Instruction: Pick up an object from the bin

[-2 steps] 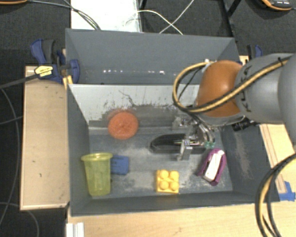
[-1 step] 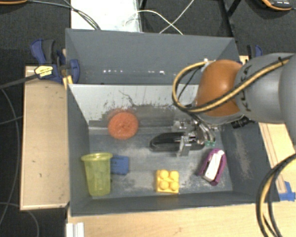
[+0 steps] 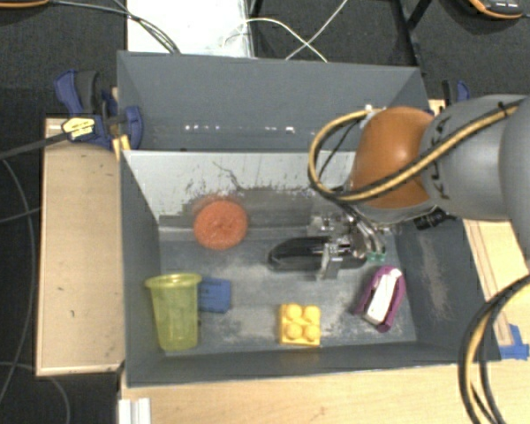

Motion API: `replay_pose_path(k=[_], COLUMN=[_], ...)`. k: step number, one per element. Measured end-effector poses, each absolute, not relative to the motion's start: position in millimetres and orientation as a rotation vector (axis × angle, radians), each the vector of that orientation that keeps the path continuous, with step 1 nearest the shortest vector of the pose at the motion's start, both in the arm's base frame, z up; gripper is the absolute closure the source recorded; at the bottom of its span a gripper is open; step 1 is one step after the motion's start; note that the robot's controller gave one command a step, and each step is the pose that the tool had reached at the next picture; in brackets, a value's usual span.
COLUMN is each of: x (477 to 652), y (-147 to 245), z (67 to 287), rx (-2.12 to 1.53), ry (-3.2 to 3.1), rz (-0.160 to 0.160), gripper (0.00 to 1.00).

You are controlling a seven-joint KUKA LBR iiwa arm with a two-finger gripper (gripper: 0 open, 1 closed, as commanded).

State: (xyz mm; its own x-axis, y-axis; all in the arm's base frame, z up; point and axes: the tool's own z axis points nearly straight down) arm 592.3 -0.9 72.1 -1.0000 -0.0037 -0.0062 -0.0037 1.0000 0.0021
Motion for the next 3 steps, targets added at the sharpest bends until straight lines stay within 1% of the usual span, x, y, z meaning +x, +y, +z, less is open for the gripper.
replay_pose_path(k=[1, 3], x=[590.3, 591.3], y=[-0.9, -0.9], z=[79.5, 115.3], rx=[-0.006, -0.006], ry=[3.141, 3.138], rz=[0.003, 0.003], gripper=[1.0, 1.0])
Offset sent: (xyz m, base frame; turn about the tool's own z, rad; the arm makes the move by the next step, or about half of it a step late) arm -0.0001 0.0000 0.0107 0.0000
